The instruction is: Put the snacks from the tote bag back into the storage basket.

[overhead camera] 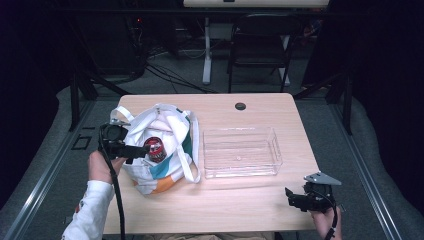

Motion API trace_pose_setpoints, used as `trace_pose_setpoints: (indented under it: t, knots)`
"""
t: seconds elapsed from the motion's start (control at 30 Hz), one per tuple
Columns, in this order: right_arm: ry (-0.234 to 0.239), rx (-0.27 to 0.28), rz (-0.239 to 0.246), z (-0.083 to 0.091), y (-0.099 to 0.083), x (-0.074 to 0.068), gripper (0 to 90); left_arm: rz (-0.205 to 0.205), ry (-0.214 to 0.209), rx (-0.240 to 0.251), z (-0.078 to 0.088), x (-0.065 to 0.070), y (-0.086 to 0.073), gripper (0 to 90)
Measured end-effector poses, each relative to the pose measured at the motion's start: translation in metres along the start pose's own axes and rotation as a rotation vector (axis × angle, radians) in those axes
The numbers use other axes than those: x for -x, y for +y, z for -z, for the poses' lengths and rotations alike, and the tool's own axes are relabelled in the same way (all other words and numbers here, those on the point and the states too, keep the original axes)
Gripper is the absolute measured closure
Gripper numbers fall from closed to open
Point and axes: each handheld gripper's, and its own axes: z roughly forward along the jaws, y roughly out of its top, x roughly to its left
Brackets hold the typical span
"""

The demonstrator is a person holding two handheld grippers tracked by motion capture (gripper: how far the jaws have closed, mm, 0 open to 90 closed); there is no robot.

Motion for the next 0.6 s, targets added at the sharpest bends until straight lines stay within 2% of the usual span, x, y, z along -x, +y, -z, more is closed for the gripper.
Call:
trace_pose_setpoints:
  t: [0.1, 0.13, 0.2, 0.43, 0.6]
  knots:
    - [0.000, -0.010, 0.003, 0.000, 0.000, -0.001, 11.3, 0.000, -0.011, -0.011, -0.005, 0.003, 0.006, 0.1]
    - [0.003, -0.015, 0.006, -0.001, 0.000, -0.001, 11.5, 0.001, 0.007, -0.002, -0.007, 0.005, 0.008, 0.2]
    - [0.005, -0.018, 0.008, -0.002, 0.000, -0.001, 11.6, -0.010, -0.022, -0.033, -0.011, 0.006, 0.015, 0.2]
    - [0.009, -0.022, 0.012, -0.002, 0.000, -0.001, 11.7, -0.020, -0.032, -0.052, -0.022, 0.010, 0.023, 0.1]
    - [0.013, -0.025, 0.018, -0.002, 0.000, -0.001, 11.9, -0.009, -0.048, -0.082, -0.034, 0.009, 0.025, 0.1]
